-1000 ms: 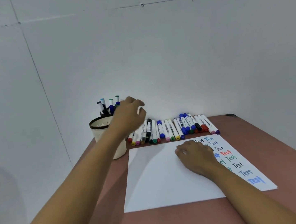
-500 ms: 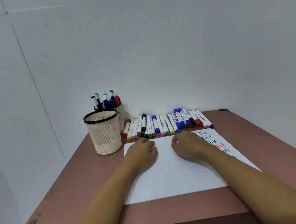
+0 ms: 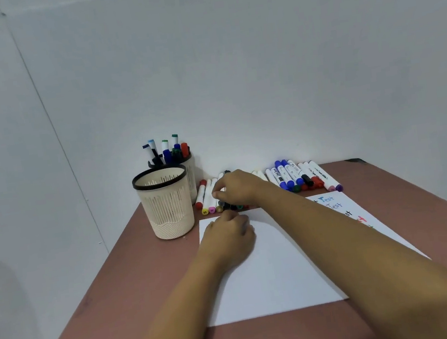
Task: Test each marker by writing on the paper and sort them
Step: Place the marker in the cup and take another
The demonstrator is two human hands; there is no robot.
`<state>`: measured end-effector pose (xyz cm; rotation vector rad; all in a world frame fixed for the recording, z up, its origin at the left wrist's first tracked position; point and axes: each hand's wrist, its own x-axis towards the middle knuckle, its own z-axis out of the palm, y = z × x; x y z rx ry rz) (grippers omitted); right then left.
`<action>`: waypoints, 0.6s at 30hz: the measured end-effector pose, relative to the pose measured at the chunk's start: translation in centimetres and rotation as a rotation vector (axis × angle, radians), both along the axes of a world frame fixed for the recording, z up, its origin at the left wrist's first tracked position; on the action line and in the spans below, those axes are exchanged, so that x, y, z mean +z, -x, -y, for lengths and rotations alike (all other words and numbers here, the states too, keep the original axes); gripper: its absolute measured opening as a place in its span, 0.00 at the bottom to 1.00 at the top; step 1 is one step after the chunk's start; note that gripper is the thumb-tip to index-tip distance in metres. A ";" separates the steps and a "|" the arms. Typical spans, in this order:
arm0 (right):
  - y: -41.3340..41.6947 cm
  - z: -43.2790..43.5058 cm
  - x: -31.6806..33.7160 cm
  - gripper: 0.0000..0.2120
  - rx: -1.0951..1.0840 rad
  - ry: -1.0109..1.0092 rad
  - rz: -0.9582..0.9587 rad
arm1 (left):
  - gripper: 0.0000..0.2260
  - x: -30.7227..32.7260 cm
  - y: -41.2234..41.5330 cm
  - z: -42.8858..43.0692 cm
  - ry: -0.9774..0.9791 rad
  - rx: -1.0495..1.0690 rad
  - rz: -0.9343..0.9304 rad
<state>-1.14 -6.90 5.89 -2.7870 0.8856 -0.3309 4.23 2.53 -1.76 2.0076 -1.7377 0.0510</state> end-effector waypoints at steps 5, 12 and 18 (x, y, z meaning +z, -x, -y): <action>-1.9 0.7 -0.4 0.14 -0.072 0.025 -0.107 | 0.12 0.1 0.0 0.1 0.008 0.005 0.006; -1.4 0.8 -0.1 0.15 -0.104 -0.137 0.268 | 0.10 0.3 0.1 0.0 -0.027 0.011 0.000; 1.5 0.3 0.9 0.09 -0.190 -0.151 0.690 | 0.15 1.9 -0.1 0.1 -0.062 0.069 -0.358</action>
